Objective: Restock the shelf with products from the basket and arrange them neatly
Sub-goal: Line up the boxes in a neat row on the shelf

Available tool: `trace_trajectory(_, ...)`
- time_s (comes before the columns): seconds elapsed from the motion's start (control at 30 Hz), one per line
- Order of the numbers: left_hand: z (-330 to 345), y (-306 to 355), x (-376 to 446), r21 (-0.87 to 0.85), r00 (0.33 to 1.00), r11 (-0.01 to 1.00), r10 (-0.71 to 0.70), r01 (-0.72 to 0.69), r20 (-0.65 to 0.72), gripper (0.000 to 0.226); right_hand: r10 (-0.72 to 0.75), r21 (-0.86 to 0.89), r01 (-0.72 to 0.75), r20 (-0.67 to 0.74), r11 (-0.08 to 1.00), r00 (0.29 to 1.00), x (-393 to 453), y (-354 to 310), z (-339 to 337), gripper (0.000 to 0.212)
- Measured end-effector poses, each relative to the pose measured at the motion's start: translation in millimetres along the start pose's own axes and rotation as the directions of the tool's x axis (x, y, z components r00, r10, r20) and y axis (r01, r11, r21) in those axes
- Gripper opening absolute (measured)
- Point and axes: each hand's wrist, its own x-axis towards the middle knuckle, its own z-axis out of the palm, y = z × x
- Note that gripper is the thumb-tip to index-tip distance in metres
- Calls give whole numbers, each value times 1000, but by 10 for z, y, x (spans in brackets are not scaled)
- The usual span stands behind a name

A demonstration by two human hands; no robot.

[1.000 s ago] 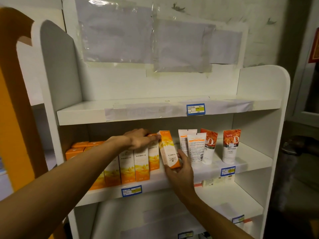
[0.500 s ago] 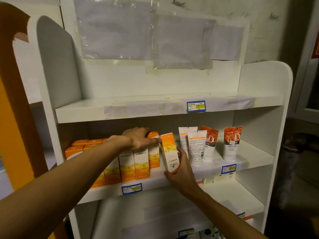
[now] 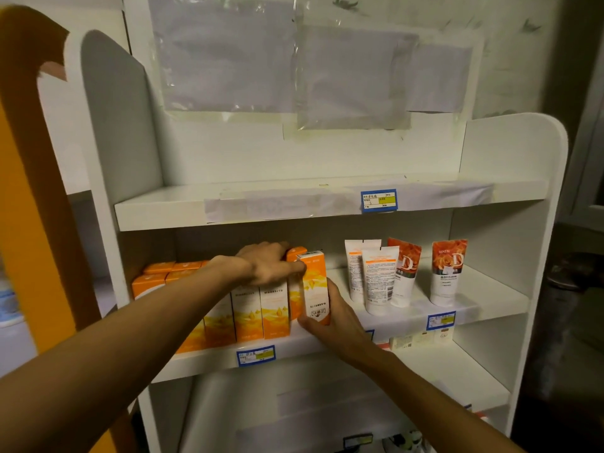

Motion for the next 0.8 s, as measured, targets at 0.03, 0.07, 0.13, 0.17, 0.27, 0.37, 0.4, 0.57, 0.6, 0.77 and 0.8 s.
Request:
trace_trajectory(0.03, -5, -4, 4, -9, 1000, 1000, 6, -5, 8, 66, -1, 5, 1, 4, 1000, 1000, 6, 3, -5, 70)
trace_trajectory(0.07, -11, -5, 6, -19, 1000, 1000, 13, -12, 19, 65, 4, 4, -4, 7, 1000, 1000, 12, -3, -13, 68)
trace_trajectory(0.13, -21, -6, 1, -43, 999, 999, 30, -29, 35, 66, 15, 17, -15, 14, 1000, 1000, 27, -27, -31, 63)
trace_trajectory(0.17, -24, -8, -6, -49, 999, 998, 40, -38, 35, 70, 20, 24, -21, 18, 999, 1000, 34, -32, -35, 61)
trace_trajectory(0.27, -31, -21, -34, -41, 998, 997, 60, -59, 36, 78, 28, 14, -28, 9, 999, 1000, 34, -45, -25, 58)
trace_trajectory(0.37, -28, -16, -42, -72, 995, 995, 71, -66, 68, 80, 31, 6, -30, -42, 1000, 999, 26, -67, -49, 65)
trace_trajectory(0.4, -28, -12, -43, -71, 994, 995, 77, -72, 75, 81, 33, -6, -33, -60, 999, 998, 20, -75, -83, 66)
trace_trajectory(0.57, -29, -35, -36, -37, 990, 995, 97, -94, 99, 76, 0, -57, -4, -65, 998, 998, -79, -54, -332, 61)
trace_trajectory(0.6, -29, -42, -39, -23, 990, 995, 104, -102, 94, 79, -11, -78, 6, -59, 997, 998, -101, -45, -391, 62)
trace_trajectory(0.77, -33, -42, -51, 40, 990, 992, 118, -122, 78, 90, -15, -125, 13, -16, 992, 1000, -151, -139, -746, 72)
trace_trajectory(0.8, -40, -40, -53, 40, 989, 991, 121, -125, 83, 89, -16, -139, 14, -13, 990, 1000, -140, -178, -818, 70)
